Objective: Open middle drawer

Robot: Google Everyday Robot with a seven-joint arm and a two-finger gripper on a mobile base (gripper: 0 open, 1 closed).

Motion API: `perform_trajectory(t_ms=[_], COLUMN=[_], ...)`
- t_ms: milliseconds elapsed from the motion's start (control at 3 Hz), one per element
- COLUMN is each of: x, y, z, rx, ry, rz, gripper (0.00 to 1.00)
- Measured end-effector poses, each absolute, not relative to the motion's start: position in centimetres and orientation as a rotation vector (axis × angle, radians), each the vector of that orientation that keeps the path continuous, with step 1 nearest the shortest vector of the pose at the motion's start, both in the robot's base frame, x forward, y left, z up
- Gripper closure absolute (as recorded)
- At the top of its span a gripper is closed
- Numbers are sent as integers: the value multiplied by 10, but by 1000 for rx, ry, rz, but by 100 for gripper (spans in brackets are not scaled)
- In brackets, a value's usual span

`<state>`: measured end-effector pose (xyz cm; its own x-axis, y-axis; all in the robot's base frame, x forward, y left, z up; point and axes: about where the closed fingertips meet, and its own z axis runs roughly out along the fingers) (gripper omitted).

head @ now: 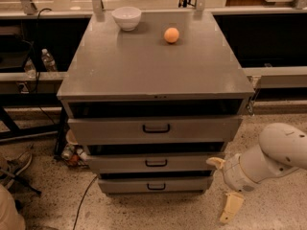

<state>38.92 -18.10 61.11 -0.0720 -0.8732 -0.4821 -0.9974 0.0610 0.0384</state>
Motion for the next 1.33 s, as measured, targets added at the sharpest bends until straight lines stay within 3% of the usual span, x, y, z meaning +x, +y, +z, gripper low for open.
perform_trajectory(t_ms=[667, 1333], x=[419, 451], y=[-167, -162], z=[560, 532], rx=[-1775, -1839], ry=[1993, 1890], rz=[515, 377], gripper=[0, 0])
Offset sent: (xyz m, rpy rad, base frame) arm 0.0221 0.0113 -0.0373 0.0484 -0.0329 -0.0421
